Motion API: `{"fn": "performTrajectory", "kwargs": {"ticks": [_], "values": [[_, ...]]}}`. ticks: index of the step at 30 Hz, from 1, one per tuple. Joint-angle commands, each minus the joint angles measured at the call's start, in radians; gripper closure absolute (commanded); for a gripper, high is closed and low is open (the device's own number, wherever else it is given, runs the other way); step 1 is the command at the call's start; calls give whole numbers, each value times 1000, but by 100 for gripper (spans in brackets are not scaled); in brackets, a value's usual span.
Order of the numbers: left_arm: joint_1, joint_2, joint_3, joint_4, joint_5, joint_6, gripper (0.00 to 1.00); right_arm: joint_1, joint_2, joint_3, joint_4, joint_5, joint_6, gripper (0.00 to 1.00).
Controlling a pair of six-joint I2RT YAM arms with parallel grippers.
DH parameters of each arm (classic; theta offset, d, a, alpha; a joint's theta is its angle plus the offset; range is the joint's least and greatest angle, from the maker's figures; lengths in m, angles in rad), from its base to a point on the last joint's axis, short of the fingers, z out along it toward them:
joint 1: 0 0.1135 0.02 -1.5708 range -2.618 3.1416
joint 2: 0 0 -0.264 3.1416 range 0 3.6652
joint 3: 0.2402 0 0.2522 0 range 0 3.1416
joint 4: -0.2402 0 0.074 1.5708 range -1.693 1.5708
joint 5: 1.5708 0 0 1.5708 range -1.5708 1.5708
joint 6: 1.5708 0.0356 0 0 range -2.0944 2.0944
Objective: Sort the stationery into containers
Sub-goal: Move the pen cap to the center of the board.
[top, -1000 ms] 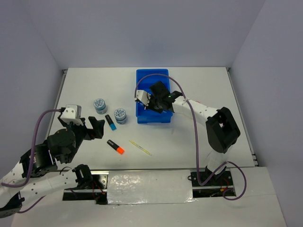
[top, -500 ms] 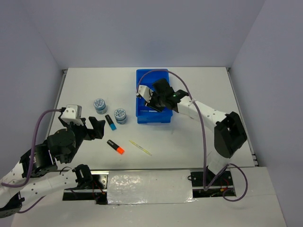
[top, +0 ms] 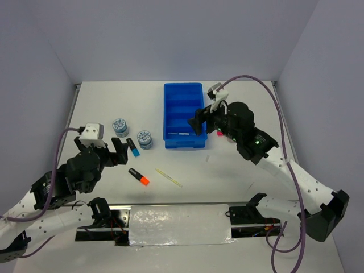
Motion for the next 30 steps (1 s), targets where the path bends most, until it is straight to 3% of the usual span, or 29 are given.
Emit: {"fn": "performTrajectory", "kwargs": {"ticks": [1, 5, 7, 10, 13, 19, 23, 26, 30], "values": [[15, 25, 31, 19, 1, -23, 1, -6, 6, -105, -38, 125, 275, 20], [16, 98, 25, 64, 92, -57, 1, -12, -100, -220, -81, 254, 383, 20], [16, 207, 19, 91, 158, -94, 2, -20, -193, -264, -111, 294, 425, 21], [9, 394, 27, 194, 305, -115, 8, -32, -299, -241, -271, 429, 479, 23], [-25, 567, 51, 281, 353, -99, 9, -37, -420, -185, -441, 563, 516, 27], [-77, 848, 159, 456, 462, -60, 11, -38, -589, -60, -624, 636, 486, 42], [-111, 1037, 295, 431, 458, -71, 17, -38, -644, -27, -685, 634, 475, 45], [-145, 1248, 463, 368, 427, -66, 25, -37, -686, -34, -685, 613, 456, 46], [-152, 1414, 593, 292, 398, -57, 37, -35, -704, -48, -679, 562, 441, 46]]}}
